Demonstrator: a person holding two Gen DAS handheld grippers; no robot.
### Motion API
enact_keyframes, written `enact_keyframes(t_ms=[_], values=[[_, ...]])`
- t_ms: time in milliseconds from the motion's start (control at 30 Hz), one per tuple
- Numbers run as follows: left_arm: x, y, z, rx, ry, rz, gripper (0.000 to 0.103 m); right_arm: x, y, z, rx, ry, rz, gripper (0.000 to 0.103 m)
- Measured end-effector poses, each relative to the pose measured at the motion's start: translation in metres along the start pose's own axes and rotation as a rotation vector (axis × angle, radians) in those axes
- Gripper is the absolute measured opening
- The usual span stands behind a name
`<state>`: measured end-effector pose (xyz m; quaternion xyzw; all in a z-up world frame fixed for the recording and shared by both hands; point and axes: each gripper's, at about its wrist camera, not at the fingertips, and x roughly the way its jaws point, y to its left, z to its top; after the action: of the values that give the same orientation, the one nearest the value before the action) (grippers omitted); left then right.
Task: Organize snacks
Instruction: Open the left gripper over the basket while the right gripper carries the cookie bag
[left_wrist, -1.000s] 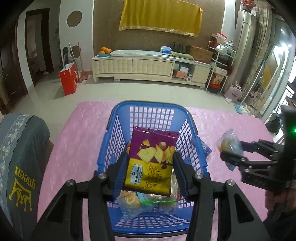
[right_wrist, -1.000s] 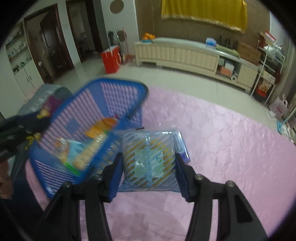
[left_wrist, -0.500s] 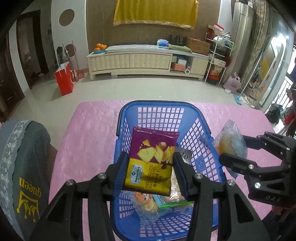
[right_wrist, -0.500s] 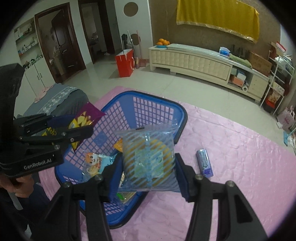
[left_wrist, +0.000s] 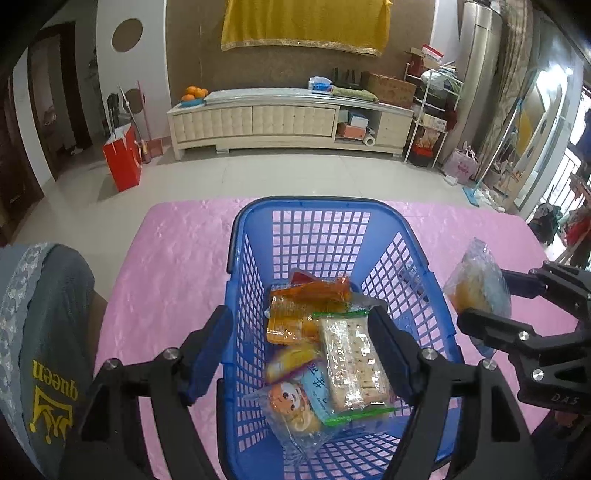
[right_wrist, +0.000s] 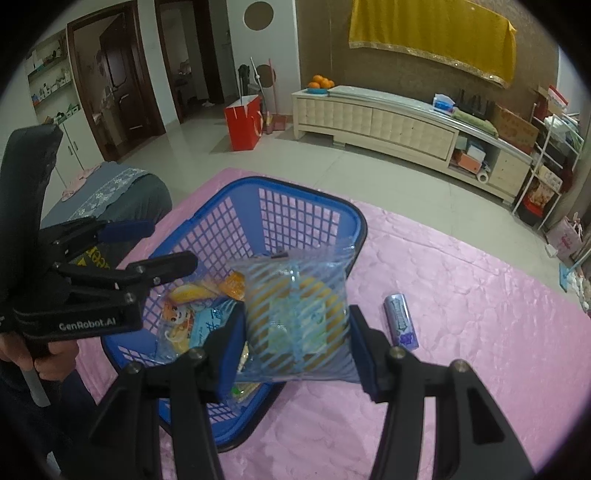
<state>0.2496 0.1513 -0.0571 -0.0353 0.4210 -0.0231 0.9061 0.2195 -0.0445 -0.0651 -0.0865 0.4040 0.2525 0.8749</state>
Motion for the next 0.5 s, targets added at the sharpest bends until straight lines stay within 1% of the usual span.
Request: enact_keyframes(t_ms=[200,367,500], values=[[-0.019,0.003,-0.004,-0.02,-0.026,0.004,0.073,-0.009,0.002,0.001,0.006,-0.015,0.006,0.058],[-0.043,0.009,-0.011,-0.029,-0.058,0.031,0.073,-0.012,0.012,0.006,-0.018,-0.02,0.022,0.058],[-0.057,0.022,-0.02,-0.051,-0.066,0.072,0.073,-0.012,0.026,0.013,-0.059,-0.026,0.05,0.058]])
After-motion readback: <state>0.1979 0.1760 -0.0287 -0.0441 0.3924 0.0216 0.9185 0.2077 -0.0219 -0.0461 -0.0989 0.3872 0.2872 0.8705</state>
